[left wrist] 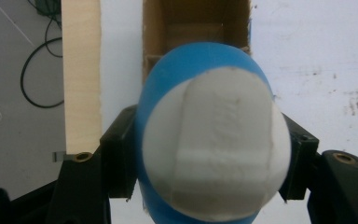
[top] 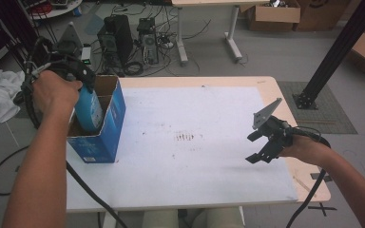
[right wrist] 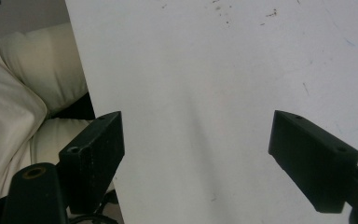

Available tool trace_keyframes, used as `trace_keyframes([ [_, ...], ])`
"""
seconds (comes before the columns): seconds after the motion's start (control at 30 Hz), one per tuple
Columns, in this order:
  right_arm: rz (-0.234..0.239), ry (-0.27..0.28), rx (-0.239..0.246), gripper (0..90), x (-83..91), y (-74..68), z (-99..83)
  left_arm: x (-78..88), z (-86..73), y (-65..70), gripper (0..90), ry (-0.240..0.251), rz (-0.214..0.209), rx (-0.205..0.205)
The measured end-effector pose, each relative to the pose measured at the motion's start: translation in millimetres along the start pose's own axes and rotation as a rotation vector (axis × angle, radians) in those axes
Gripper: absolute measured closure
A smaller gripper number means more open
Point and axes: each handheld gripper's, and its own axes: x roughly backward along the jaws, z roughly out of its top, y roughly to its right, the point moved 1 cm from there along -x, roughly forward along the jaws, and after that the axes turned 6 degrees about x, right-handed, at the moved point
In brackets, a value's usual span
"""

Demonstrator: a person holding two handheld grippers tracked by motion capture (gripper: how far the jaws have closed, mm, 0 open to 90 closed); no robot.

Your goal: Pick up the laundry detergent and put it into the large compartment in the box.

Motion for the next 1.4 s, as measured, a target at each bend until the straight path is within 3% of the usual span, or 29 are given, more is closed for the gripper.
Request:
trace_keyframes([
  [0.43, 0.003, -0.01, -0.009, 18.2, -3.0, 0.3, -0.2, -57.7, -13.7, -3.8, 38.0, -0.037, -0.01, -0.02],
  [0.7, 0.0, -0.012, -0.013, 18.3, -2.2, 1.2, 1.3, -82.9, -19.4, -2.2, 38.0, -0.063, -0.012, -0.036],
  [0.97, -0.002, -0.016, -0.017, 18.3, -3.0, 1.5, 0.4, -98.2, -22.5, -1.4, 38.0, -0.091, -0.01, -0.05],
  [1.4, 0.001, -0.014, -0.021, 18.3, -5.0, 1.3, -0.9, -99.5, -21.3, 2.2, 37.3, -0.107, 0.003, -0.062],
])
